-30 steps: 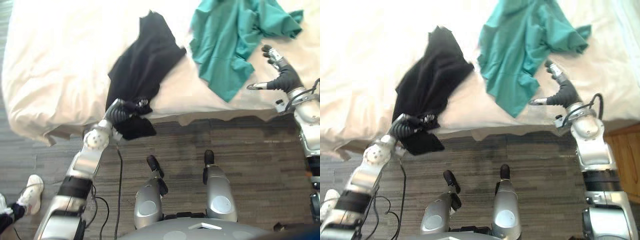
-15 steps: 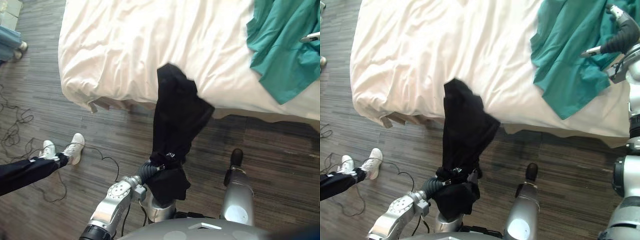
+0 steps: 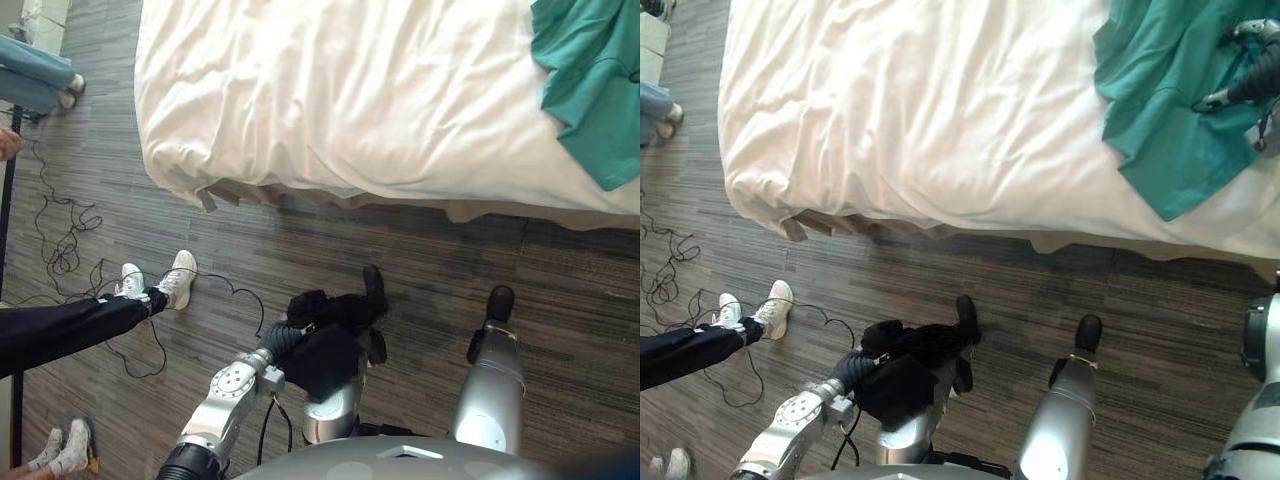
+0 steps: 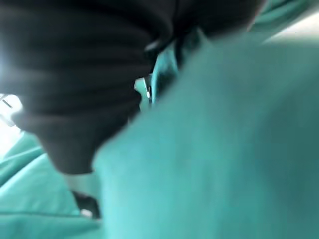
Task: Tidy the bed and pick cloth on bed and put in laundry
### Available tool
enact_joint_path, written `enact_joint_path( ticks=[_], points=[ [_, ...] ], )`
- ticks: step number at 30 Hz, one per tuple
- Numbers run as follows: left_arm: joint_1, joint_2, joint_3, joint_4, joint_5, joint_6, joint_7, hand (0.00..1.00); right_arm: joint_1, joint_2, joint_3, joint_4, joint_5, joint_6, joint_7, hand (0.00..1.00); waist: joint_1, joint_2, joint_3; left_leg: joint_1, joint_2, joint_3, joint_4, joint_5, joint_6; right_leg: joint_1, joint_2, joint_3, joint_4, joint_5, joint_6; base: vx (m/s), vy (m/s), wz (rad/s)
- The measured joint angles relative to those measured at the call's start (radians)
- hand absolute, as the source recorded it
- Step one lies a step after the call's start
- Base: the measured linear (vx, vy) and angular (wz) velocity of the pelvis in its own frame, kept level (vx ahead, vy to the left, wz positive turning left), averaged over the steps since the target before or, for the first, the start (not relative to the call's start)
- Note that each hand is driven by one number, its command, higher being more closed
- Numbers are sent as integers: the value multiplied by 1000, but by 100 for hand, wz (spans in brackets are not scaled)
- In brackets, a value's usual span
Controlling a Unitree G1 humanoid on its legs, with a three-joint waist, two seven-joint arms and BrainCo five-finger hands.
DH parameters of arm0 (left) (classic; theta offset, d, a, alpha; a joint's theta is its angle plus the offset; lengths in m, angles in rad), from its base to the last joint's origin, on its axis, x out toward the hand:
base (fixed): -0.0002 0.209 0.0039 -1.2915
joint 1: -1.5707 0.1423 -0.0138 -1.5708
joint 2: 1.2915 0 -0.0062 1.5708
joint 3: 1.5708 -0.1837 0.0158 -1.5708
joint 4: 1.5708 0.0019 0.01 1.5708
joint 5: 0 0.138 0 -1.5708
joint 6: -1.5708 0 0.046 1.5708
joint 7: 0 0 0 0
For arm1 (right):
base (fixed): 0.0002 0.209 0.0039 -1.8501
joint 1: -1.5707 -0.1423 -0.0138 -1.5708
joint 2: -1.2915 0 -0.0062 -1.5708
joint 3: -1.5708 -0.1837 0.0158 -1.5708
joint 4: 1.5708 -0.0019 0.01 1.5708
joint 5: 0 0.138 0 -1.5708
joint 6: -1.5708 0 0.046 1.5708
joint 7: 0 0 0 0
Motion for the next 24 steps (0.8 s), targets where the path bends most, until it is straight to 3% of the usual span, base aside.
enact_joint_path(
  ticks=[5, 10, 13, 18, 24],
  points=[
    [21, 1, 36, -63, -1, -13, -26, 100, 118, 49, -112, 1, 188, 0, -21, 100, -5, -2, 1, 57, -2, 1, 0, -13, 12, 66, 0, -1, -23, 3, 4, 28, -17, -3],
    [66, -47, 32, -154, 3, -11, -24, 100, 280, 215, -283, -35, 430, -36, -99, 100, -33, -19, 12, 118, 9, 11, 0, -25, 10, 151, 19, -2, -81, 25, 11, 71, -43, -11],
    [69, -73, 25, -159, 3, -11, -6, 100, 396, 355, -363, -80, 526, -86, -151, 100, -42, -48, 13, 161, 28, 32, 0, -30, 9, 204, 40, 2, -115, 32, 7, 67, -58, -18],
    [89, -77, 14, -148, 3, -12, 24, 100, 637, 627, -419, -189, 720, -161, -197, 100, -63, -129, -39, 232, 61, 56, 0, -52, -3, 288, 77, 2, -164, 29, -1, 77, -74, -13],
    [85, -140, 24, -9, -10, -40, 64, 100, 922, 867, -428, -239, 1049, -193, -112, 100, -81, -178, -164, 282, 70, 73, 0, -91, 0, 358, 92, 2, -220, 27, -1, 99, -28, -9]
  ],
)
